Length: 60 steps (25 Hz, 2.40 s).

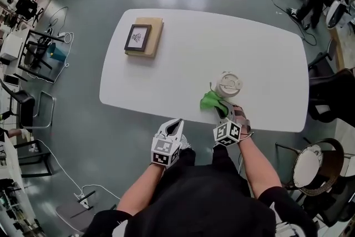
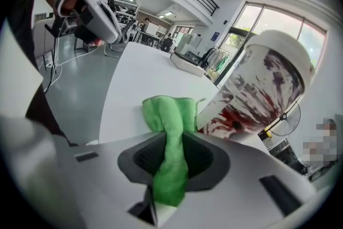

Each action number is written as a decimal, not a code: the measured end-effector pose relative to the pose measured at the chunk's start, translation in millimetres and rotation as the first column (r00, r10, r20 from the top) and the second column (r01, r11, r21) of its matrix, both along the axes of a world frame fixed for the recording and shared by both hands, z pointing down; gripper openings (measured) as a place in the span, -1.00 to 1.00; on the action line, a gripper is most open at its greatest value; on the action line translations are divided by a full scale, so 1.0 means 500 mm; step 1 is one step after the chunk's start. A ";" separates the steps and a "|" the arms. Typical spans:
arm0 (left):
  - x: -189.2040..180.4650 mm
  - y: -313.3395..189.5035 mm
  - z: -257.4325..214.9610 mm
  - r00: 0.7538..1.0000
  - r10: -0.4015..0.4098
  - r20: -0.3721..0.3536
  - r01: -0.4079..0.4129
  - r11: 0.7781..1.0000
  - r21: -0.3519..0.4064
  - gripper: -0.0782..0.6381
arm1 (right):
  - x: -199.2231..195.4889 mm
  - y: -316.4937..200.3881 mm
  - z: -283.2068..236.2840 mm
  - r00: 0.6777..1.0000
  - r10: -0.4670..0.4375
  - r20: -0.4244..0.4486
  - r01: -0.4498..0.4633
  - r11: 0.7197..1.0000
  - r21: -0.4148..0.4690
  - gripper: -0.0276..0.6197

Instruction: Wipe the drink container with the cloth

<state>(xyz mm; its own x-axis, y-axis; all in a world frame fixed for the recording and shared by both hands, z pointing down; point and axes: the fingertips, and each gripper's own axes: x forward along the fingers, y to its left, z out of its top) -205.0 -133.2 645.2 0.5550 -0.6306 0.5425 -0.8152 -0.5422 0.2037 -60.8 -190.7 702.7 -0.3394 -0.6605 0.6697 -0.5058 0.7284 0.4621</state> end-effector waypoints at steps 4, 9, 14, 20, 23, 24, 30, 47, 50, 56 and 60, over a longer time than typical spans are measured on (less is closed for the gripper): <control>-0.018 -0.013 -0.014 1.000 0.028 -0.001 -0.028 0.999 0.023 -0.76 | -0.029 0.008 -0.056 0.987 0.086 0.137 -0.086 0.996 -0.007 -0.61; -0.047 -0.020 -0.014 0.999 0.051 0.016 -0.052 0.998 0.031 -0.76 | -0.061 0.008 -0.147 0.880 0.249 0.405 -0.239 0.968 -0.076 -0.61; -0.068 -0.035 -0.025 0.996 0.078 0.032 -0.080 0.995 0.054 -0.76 | -0.076 -0.023 -0.192 0.670 0.465 0.579 -0.430 0.878 -0.208 -0.60; -0.067 -0.035 -0.030 0.992 0.120 0.022 -0.121 0.991 0.058 -0.76 | -0.082 -0.055 -0.230 0.480 0.573 0.665 -0.548 0.787 -0.283 -0.60; -0.067 -0.032 -0.027 0.990 0.136 0.022 -0.137 0.989 0.053 -0.76 | -0.066 -0.061 -0.237 0.375 0.622 0.687 -0.601 0.728 -0.331 -0.60; -0.069 -0.033 -0.027 0.990 0.140 0.023 -0.141 0.988 0.054 -0.76 | -0.063 -0.061 -0.234 0.343 0.639 0.689 -0.606 0.710 -0.357 -0.60; -0.091 -0.037 -0.025 0.988 0.150 0.022 -0.151 0.987 0.053 -0.76 | -0.037 -0.059 -0.221 0.161 0.687 0.709 -0.633 0.623 -0.460 -0.60; -0.114 -0.016 0.014 0.992 0.126 0.019 -0.127 0.992 0.027 -0.76 | -0.005 -0.050 -0.068 -0.107 0.811 0.576 -0.599 0.409 -0.688 -0.60; -0.122 -0.014 0.016 0.992 0.120 0.022 -0.121 0.992 0.026 -0.76 | -0.005 -0.055 -0.041 -0.104 0.828 0.552 -0.607 0.386 -0.694 -0.60; -0.131 -0.015 0.002 0.994 0.109 0.023 -0.110 0.993 0.034 -0.76 | -0.002 -0.058 0.004 -0.152 0.858 0.490 -0.597 0.316 -0.738 -0.60; -0.141 -0.004 0.013 0.993 0.114 0.023 -0.115 0.993 0.026 -0.76 | -0.004 -0.060 0.011 -0.152 0.864 0.480 -0.600 0.305 -0.740 -0.60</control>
